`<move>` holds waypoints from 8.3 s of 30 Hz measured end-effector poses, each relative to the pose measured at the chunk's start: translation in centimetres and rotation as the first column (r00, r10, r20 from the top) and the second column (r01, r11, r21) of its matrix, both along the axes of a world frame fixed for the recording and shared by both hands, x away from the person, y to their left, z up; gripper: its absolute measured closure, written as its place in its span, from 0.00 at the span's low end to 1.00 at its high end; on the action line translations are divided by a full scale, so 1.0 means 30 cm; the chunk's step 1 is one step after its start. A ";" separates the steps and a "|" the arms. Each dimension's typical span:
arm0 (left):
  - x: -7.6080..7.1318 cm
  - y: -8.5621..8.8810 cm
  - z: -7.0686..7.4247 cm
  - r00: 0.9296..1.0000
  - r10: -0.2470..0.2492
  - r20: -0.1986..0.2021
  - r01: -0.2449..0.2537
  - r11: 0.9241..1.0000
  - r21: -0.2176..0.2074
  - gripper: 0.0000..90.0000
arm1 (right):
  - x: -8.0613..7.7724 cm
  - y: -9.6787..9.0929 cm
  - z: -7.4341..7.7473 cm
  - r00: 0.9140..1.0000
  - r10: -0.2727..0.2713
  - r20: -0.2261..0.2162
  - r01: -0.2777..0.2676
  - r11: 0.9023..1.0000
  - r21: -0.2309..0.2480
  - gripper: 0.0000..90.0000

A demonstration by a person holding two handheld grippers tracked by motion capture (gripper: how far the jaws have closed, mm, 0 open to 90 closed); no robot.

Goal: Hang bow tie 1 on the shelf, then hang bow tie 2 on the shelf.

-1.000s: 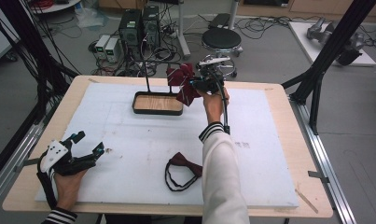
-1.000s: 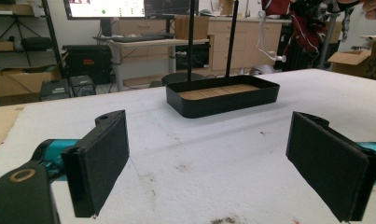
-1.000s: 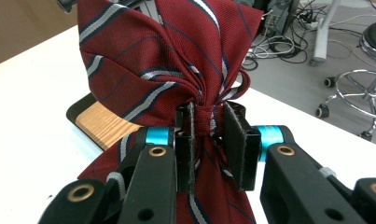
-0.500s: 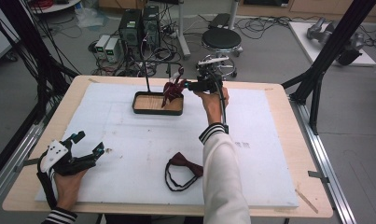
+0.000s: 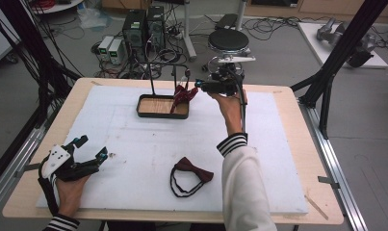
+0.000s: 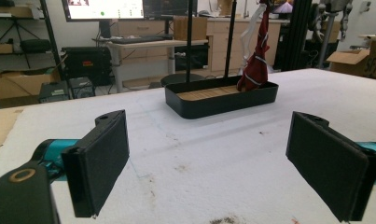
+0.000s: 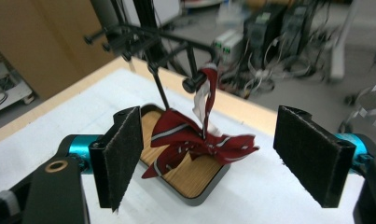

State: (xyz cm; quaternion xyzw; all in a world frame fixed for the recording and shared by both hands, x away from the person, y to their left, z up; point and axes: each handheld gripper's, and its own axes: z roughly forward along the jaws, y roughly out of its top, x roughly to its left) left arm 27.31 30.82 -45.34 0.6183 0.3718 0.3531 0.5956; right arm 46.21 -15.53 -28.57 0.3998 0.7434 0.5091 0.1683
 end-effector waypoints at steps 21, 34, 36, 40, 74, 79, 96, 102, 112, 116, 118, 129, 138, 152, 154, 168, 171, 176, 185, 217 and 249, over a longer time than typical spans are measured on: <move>0.001 0.004 -0.001 1.000 -0.001 0.000 0.001 1.000 -0.012 0.15 | -0.305 -0.171 0.000 0.991 0.003 0.134 -0.009 0.999 0.046 0.20; 0.001 0.004 -0.001 1.000 -0.003 0.001 0.003 1.000 -0.012 0.15 | -0.447 -0.218 -0.070 0.980 0.011 0.201 -0.016 1.000 0.020 0.13; 0.001 0.004 -0.001 1.000 -0.003 0.001 0.003 1.000 -0.012 0.15 | -0.462 -0.225 -0.088 0.978 0.010 0.211 -0.017 0.999 0.030 0.13; 0.000 0.003 0.000 1.000 -0.003 0.002 0.003 1.000 -0.010 0.15 | -0.489 -0.245 -0.122 0.974 0.002 0.228 -0.011 0.999 0.039 0.13; -0.005 0.000 -0.002 1.000 0.004 0.019 -0.004 1.000 0.004 0.15 | -0.586 -0.278 -0.266 0.968 -0.010 0.249 -0.003 0.999 0.052 0.13; -0.004 0.000 -0.001 1.000 0.004 0.015 -0.004 1.000 -0.001 0.15 | -0.593 -0.287 -0.263 0.967 -0.010 0.256 -0.003 0.999 0.049 0.13; -0.004 0.000 -0.001 1.000 0.003 0.015 -0.003 1.000 0.002 0.15 | -0.596 -0.277 -0.251 0.973 0.047 0.224 -0.048 0.999 0.000 0.13; -0.004 0.001 -0.001 1.000 0.003 0.014 -0.003 1.000 0.005 0.15 | -0.596 -0.258 -0.246 0.976 0.120 0.183 -0.111 0.992 -0.057 0.13; -0.004 0.000 -0.001 1.000 0.003 0.014 -0.003 1.000 0.005 0.15 | -0.596 -0.225 -0.258 0.974 0.190 0.128 -0.176 0.978 -0.111 0.13; -0.004 0.000 -0.001 1.000 0.002 0.014 -0.002 1.000 0.004 0.15 | -0.594 -0.211 -0.268 0.970 0.224 0.094 -0.210 0.968 -0.141 0.13; -0.004 0.000 -0.001 1.000 0.002 0.014 -0.002 1.000 0.004 0.15 | -0.595 -0.203 -0.272 0.969 0.235 0.082 -0.220 0.963 -0.155 0.13; -0.003 0.001 -0.001 1.000 0.003 0.013 -0.003 1.000 -0.003 0.15 | -0.592 -0.159 -0.307 0.951 0.308 -0.008 -0.303 0.932 -0.198 0.13; -0.003 0.003 -0.001 1.000 0.002 0.011 -0.002 1.000 -0.003 0.15 | -0.599 -0.115 -0.351 0.929 0.363 -0.076 -0.370 0.901 -0.228 0.13; -0.003 0.003 -0.001 1.000 0.004 0.011 -0.003 1.000 -0.006 0.15 | -0.597 -0.051 -0.412 0.894 0.412 -0.177 -0.448 0.843 -0.300 0.16; -0.003 0.003 -0.001 1.000 0.003 0.011 -0.003 1.000 -0.006 0.15 | -0.594 -0.046 -0.416 0.893 0.409 -0.188 -0.449 0.841 -0.302 0.17; -0.003 0.003 -0.001 1.000 0.003 0.011 -0.003 1.000 -0.006 0.15 | -0.578 -0.017 -0.444 0.856 0.437 -0.275 -0.511 0.796 -0.326 0.33; -0.003 0.003 -0.001 1.000 0.003 0.011 -0.003 1.000 -0.007 0.15 | -0.569 -0.014 -0.450 0.853 0.436 -0.286 -0.514 0.795 -0.321 0.37; -0.003 0.003 -0.001 1.000 0.003 0.011 -0.003 1.000 -0.008 0.15 | -0.561 -0.012 -0.458 0.854 0.425 -0.300 -0.510 0.798 -0.321 0.43; -0.003 0.003 -0.001 1.000 0.003 0.011 -0.003 1.000 -0.008 0.15 | -0.558 -0.010 -0.464 0.857 0.412 -0.308 -0.505 0.788 -0.352 0.57; -0.003 0.003 -0.001 1.000 0.003 0.012 -0.003 1.000 -0.011 0.15 | -0.545 -0.023 -0.409 0.895 0.386 -0.226 -0.441 0.842 -0.310 0.87; -0.003 0.005 -0.001 1.000 0.004 0.010 -0.004 1.000 -0.011 0.15 | -0.464 0.030 -0.239 0.923 0.384 -0.025 -0.384 0.915 -0.126 0.87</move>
